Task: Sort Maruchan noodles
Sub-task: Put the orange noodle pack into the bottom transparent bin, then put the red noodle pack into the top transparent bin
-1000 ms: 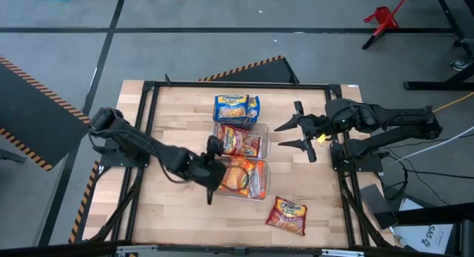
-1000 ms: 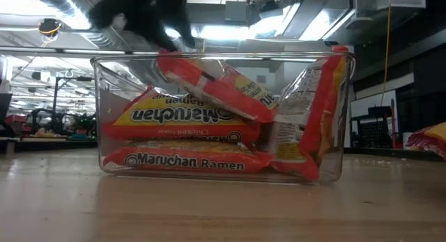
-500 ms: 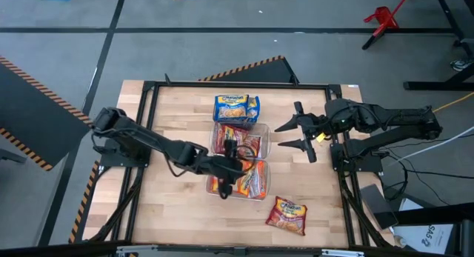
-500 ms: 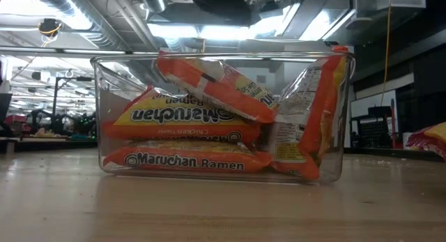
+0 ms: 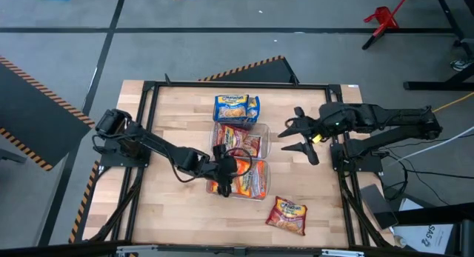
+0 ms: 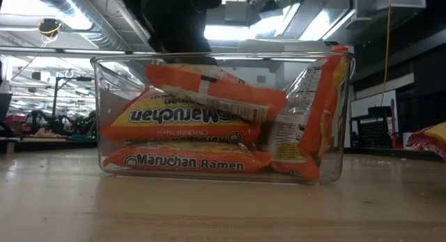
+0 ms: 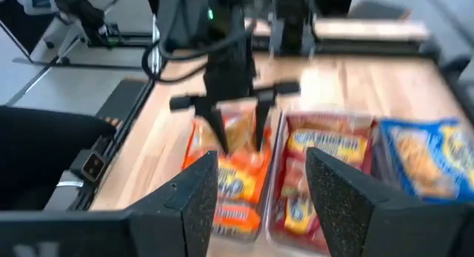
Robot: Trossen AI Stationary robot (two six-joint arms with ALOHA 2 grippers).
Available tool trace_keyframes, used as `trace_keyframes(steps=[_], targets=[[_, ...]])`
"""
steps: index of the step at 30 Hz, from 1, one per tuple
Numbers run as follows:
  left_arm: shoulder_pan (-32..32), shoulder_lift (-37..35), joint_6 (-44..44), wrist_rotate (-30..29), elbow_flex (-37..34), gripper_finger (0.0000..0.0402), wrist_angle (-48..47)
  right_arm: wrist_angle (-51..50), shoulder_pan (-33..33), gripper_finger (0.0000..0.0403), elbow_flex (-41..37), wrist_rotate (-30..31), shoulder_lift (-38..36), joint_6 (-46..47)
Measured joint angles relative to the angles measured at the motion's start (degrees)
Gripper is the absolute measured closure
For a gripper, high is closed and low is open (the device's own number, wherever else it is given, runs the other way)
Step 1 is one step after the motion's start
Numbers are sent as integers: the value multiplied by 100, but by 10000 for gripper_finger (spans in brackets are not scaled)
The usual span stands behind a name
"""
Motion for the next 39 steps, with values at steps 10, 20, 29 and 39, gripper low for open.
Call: trace_keyframes(steps=[10, 20, 29, 39], targets=[[-60, -1, -179, 32, -6, 182, -83, -763, 4, 215, -809, -121, 417, 1836], [-60, -335, -127, 110, -4, 182, -123, 276, 360, 215, -2603, -794, 622, 3366], [-60, -812, 9, 102, 10, 182, -75, 1444, 1272, 215, -3130, -421, 783, 4050], [-80, -966, 12, 76, 10, 182, -85, 1933, 2182, 193, -3130, -213, 1410, 3995]])
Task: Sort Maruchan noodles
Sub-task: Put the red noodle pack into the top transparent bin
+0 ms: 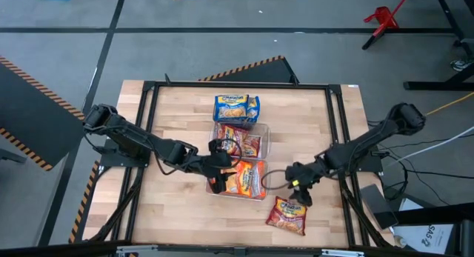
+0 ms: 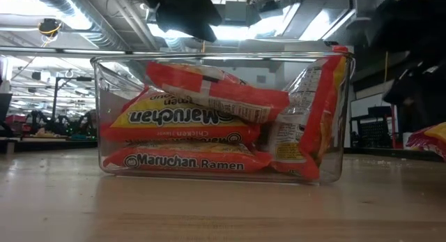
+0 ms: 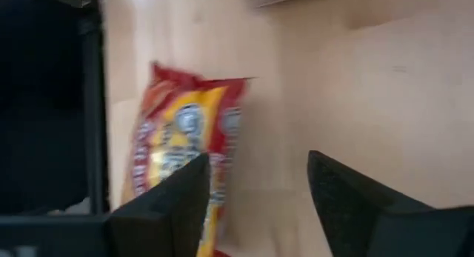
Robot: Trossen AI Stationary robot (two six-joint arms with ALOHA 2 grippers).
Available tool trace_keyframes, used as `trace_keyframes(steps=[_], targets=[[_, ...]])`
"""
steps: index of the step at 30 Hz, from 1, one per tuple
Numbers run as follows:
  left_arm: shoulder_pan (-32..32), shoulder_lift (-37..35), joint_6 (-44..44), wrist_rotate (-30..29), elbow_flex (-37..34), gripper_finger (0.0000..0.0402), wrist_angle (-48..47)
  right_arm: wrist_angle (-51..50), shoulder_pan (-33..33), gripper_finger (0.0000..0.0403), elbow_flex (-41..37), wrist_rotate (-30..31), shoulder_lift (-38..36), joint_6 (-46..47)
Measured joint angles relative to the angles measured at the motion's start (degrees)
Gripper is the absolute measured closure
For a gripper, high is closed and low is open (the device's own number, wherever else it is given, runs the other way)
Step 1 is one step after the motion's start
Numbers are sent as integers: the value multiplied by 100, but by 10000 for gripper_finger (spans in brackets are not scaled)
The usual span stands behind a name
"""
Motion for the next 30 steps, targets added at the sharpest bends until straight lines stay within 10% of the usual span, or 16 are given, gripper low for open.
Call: trace_keyframes(steps=[9, 17, 24, 30], targets=[[-18, 2, -3, -41, 0, 182, 2, 742, 180, 68, 7, 127, 483, -39], [-69, 3, -18, -38, 0, 182, -2, 1157, 179, 50, 4, -439, 1363, 217], [-68, 4, -14, -48, 0, 182, -11, 1410, 168, 76, 31, -740, 1697, 241], [-70, 4, -7, -173, 0, 182, -39, 1395, 168, 206, 17, -634, 1713, 190]])
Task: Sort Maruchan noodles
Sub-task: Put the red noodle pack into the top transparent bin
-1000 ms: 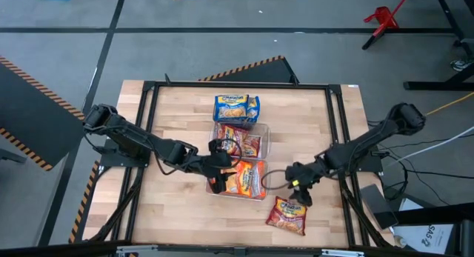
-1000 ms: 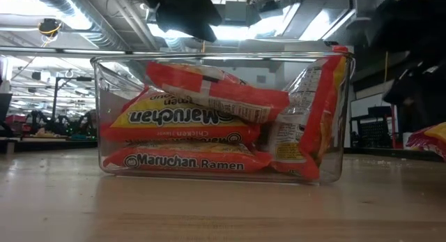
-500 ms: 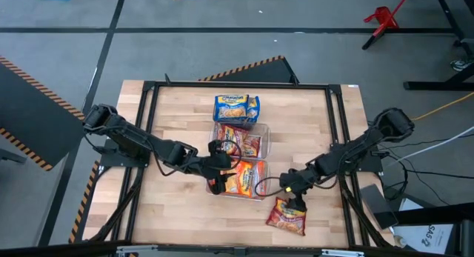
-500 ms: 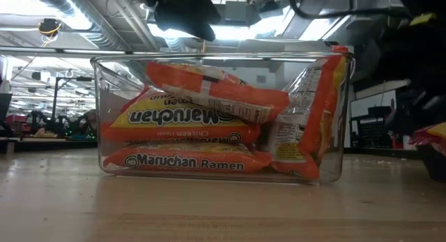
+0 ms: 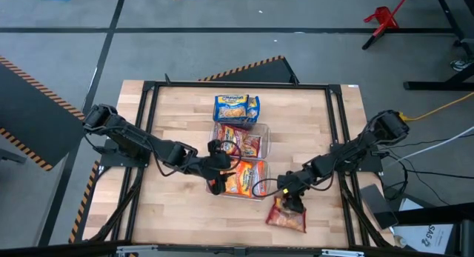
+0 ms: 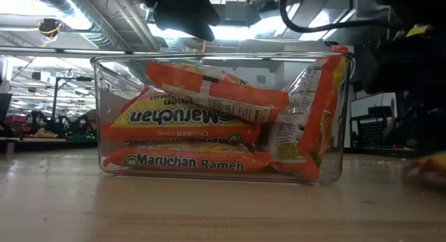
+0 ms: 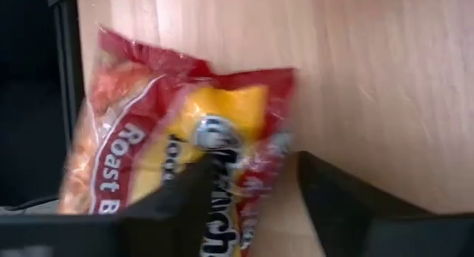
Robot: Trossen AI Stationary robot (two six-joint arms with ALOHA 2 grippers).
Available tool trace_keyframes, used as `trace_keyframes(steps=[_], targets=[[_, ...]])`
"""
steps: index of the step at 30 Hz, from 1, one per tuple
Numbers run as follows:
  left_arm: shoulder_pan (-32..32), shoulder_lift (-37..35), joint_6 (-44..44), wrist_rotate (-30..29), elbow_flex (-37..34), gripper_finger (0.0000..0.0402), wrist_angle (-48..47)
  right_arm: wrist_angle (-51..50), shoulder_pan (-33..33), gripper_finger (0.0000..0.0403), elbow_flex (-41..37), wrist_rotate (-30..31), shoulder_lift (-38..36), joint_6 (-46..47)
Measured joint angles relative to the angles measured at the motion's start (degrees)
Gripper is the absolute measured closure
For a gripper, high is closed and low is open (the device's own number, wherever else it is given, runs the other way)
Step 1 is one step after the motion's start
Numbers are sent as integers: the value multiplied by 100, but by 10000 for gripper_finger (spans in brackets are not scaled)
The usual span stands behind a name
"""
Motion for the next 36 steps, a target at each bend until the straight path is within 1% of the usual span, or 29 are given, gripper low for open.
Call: trace_keyframes(steps=[4, 6, 7, 8, 10, 13, 18, 21, 28, 36], targets=[[6, 0, 6, -60, 0, 182, -13, -35, 0, 315, -10, -14, 12, -94], [7, 0, 6, -63, 0, 182, -13, -74, 7, 367, -20, -116, 13, -94], [7, 0, 6, -60, 0, 182, -13, -82, 11, 384, -22, -130, 13, -96], [7, 0, 6, -60, 0, 182, -14, -78, 11, 393, -22, -134, 13, -101], [7, 0, 6, -60, 0, 182, -13, -83, 13, 390, -17, -99, 13, -76], [7, 0, 6, -60, 0, 182, -14, -99, 13, 400, 67, -59, 13, -93], [7, 2, 0, -60, 0, 182, -11, -261, 11, 402, 315, -191, -94, -130], [7, -11, -2, -60, 0, 182, 30, -521, 11, 402, 454, -179, -270, -180], [58, -13, -4, -67, 0, 182, 196, -1048, 9, 403, 711, 108, -790, -242], [99, -22, 271, -45, 0, 182, 891, -2129, 7, 403, 1187, 418, -1180, -426]])
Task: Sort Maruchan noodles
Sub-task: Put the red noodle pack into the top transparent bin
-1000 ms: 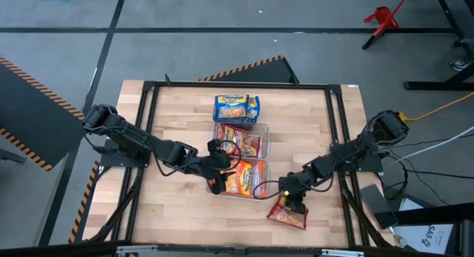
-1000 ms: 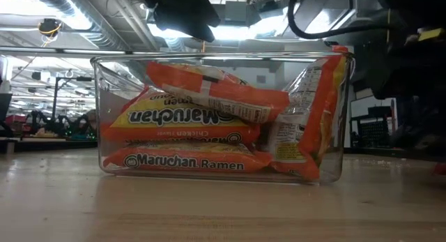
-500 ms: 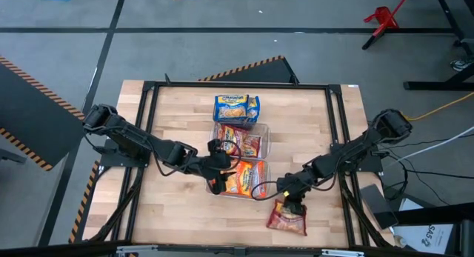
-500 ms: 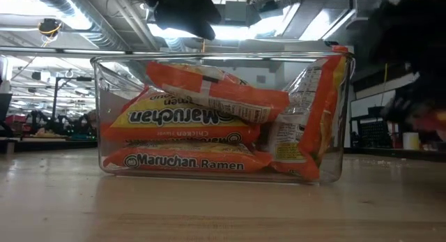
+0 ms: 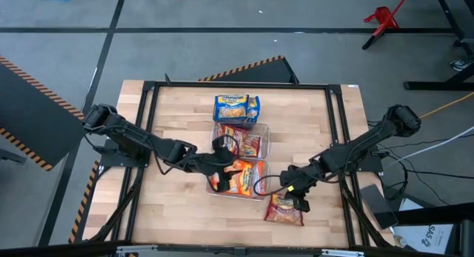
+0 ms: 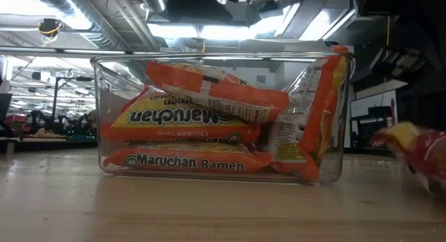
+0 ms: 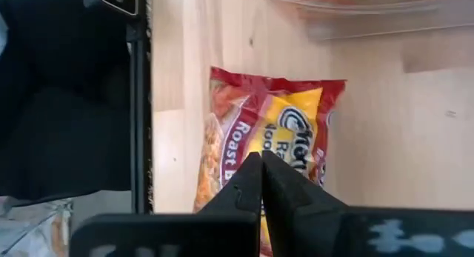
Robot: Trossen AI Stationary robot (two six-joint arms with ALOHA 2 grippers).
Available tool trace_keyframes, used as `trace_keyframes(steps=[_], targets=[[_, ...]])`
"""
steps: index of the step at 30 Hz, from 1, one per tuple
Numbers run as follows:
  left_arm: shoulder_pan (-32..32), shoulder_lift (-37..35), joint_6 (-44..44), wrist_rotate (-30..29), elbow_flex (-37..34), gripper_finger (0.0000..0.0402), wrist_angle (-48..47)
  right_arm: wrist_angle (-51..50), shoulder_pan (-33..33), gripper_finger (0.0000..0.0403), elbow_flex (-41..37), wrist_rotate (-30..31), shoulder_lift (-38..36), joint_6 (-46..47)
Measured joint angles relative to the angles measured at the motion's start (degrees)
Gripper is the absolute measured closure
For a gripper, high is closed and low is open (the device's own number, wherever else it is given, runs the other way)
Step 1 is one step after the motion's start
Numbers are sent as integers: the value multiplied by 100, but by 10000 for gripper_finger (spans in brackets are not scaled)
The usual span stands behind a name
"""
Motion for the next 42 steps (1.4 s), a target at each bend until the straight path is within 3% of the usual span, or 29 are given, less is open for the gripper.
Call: trace_keyframes(steps=[5, 9, 18, 22, 31, 37, 42], targets=[[72, 0, 19, 5, 0, 182, 20, -324, 77, 394, 48, -8, -22, 41], [72, 0, 23, 18, 0, 182, 18, -499, 421, 351, 51, 229, 66, 325], [93, 0, 280, -2, 0, 182, 25, -144, 1312, 127, 53, 1293, 101, 508], [113, 4, 280, -6, 0, 182, 20, -148, 1504, 66, 59, 1804, 351, 595], [113, 11, 280, -11, 0, 182, 20, -417, 1368, 64, 88, 2089, 1323, 686], [122, 11, 280, -11, -2, 182, 22, -1104, 771, 88, 70, 2112, 1226, 615], [122, 12, 280, -11, -2, 182, 22, -1422, 304, 97, 44, 2144, 1042, -15]])
